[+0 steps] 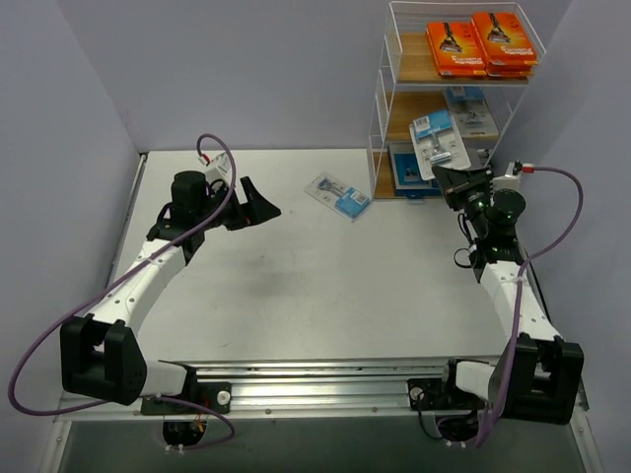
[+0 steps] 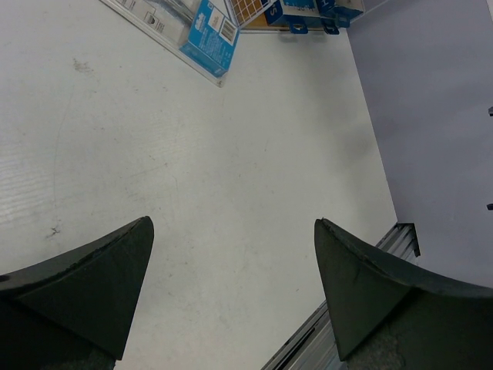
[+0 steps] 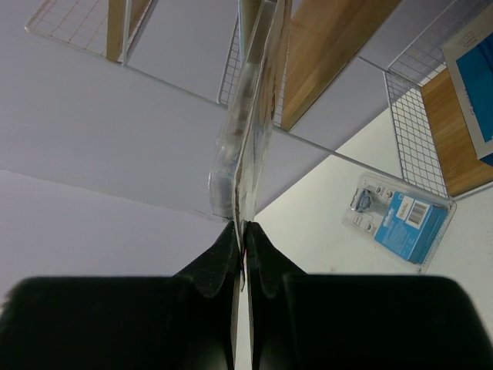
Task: Place and organize the shaving razors onto the shelf
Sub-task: Place the shaving razor onto shelf
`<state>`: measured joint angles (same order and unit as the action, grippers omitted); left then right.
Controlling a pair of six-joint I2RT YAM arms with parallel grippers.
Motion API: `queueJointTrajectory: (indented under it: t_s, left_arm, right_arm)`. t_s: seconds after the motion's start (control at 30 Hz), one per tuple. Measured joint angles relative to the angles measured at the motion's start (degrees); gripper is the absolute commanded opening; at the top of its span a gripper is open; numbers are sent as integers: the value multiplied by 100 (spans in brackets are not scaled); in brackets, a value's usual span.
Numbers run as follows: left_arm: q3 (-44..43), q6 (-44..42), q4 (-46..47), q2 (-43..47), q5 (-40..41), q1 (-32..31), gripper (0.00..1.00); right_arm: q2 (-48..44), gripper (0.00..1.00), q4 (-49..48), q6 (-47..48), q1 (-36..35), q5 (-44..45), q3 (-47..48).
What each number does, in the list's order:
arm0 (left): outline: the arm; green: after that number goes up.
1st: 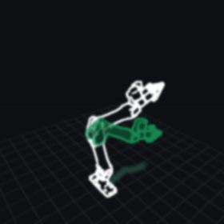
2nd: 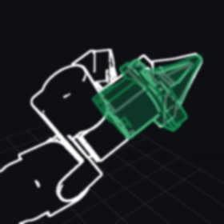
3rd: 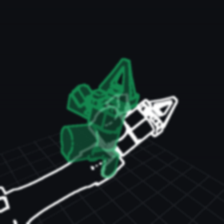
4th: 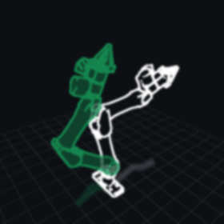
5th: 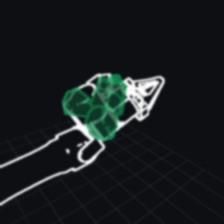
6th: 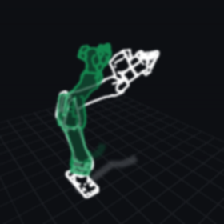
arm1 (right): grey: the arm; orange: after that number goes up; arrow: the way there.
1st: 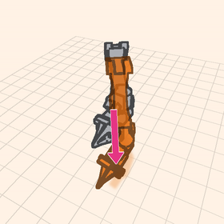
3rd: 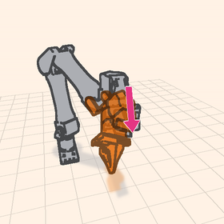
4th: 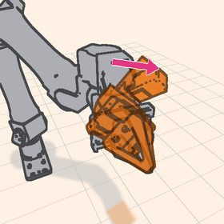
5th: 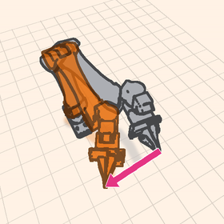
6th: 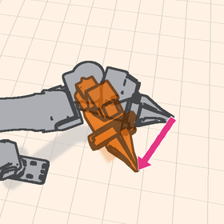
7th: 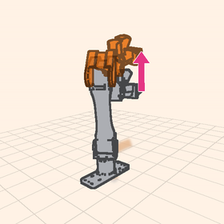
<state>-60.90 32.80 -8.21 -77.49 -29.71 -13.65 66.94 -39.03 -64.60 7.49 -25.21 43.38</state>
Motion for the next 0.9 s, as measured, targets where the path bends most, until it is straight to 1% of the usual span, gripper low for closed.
queueJointTrajectory:
  t_s: [0.13,0.37,0.77,0.9]
  left_arm:
    - [2,-13,-39,-52,-2,-9,94]
    - [2,-11,-68,-114,-7,-13,94]
    - [2,-7,-72,-120,-26,-111,94]
    - [2,-9,-76,-120,-28,-133,94]
  right_arm:
    - [579,0,-463,-142,4,-98,125]
    - [1534,0,-1001,-306,4,-118,531]
    - [2391,0,-1749,-717,-11,76,1003]
    - [2723,0,-1838,-835,-59,166,1152]
